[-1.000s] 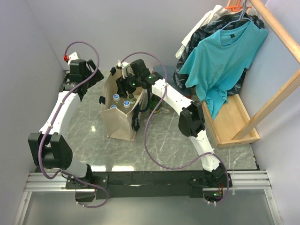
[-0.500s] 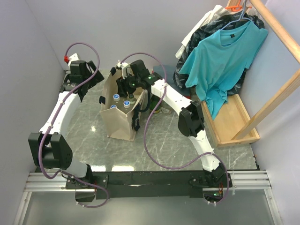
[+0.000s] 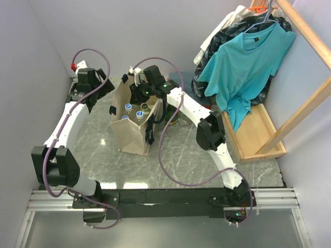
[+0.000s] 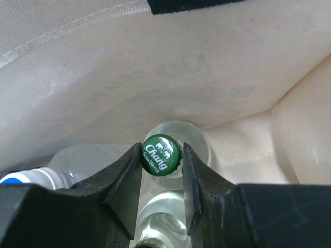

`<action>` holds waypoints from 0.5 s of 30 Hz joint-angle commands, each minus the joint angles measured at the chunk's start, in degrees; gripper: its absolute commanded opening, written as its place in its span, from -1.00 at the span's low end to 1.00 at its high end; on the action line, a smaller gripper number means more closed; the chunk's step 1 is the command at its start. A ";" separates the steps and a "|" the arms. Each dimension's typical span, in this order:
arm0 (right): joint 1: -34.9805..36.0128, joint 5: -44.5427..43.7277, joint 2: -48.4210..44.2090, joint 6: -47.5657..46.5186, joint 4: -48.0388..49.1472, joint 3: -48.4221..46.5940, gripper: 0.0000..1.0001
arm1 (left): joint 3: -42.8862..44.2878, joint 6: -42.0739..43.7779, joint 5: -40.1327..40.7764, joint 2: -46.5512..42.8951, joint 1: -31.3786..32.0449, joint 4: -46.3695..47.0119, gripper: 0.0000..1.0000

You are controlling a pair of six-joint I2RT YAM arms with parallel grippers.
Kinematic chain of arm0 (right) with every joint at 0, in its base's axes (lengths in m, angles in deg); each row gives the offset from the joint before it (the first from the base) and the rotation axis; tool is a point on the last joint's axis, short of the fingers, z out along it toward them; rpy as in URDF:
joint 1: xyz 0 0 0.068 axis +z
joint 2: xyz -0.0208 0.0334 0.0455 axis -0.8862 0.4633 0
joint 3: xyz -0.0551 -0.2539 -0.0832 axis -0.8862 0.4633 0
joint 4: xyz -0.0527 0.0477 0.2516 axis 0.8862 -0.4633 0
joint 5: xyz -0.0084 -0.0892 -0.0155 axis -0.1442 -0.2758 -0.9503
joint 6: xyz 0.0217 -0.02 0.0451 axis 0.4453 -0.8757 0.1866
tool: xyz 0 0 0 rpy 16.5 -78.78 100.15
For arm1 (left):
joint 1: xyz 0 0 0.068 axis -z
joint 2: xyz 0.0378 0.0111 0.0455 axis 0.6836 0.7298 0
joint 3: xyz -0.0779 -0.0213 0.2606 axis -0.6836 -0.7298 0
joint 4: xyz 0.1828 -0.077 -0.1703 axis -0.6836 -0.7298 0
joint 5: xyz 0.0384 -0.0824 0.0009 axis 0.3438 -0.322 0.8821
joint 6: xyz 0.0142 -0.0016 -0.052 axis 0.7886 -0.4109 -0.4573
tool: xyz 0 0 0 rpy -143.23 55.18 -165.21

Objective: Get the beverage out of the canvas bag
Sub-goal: Take out the drink from the canvas bag.

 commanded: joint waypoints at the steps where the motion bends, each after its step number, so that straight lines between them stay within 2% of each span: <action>1: 0.92 2.23 1.02 1.24 0.31 -1.03 -1.00 | -0.85 0.71 0.57 -2.57 -0.30 1.65 0.93; 15: 1.19 -4.36 -5.74 0.63 5.85 2.75 -1.00 | -1.56 0.97 1.80 -3.98 -0.56 1.30 0.93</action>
